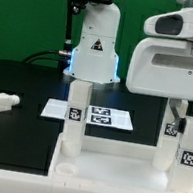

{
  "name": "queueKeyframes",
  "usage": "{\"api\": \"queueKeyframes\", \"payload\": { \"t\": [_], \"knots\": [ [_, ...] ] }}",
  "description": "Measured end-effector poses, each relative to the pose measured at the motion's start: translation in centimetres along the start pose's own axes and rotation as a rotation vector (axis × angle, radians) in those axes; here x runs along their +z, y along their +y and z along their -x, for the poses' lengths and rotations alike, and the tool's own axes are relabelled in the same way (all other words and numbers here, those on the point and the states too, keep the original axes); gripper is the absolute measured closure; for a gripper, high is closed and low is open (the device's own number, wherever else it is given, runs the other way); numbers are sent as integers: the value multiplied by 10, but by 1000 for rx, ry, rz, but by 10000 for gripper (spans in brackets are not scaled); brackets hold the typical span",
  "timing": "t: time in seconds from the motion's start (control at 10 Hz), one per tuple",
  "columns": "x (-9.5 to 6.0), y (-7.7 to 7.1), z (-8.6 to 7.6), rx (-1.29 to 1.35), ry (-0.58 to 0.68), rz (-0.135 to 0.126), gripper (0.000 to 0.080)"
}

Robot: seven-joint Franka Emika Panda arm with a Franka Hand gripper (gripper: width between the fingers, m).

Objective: Assemble desk

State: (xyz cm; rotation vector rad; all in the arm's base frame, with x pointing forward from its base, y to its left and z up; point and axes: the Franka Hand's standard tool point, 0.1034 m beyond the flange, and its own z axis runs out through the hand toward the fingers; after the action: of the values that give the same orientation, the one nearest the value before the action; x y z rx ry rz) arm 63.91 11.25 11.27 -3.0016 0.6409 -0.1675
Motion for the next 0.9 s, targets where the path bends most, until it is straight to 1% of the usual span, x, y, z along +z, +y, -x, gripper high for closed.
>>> {"api": "queueKeyframes", "payload": {
  "t": [0.1, 0.3, 0.4, 0.7, 0.8, 0.9],
  "knots": [
    [0, 1, 0, 173, 3, 2, 512],
    [0, 7, -2, 517, 1, -15, 512],
    [0, 10, -4, 538, -7, -11, 512],
    [0, 8, -2, 693, -10, -9, 512],
    [0, 8, -2, 804, -15, -11, 512],
    [0, 7, 0, 1009, -29, -19, 512]
  ]
}}
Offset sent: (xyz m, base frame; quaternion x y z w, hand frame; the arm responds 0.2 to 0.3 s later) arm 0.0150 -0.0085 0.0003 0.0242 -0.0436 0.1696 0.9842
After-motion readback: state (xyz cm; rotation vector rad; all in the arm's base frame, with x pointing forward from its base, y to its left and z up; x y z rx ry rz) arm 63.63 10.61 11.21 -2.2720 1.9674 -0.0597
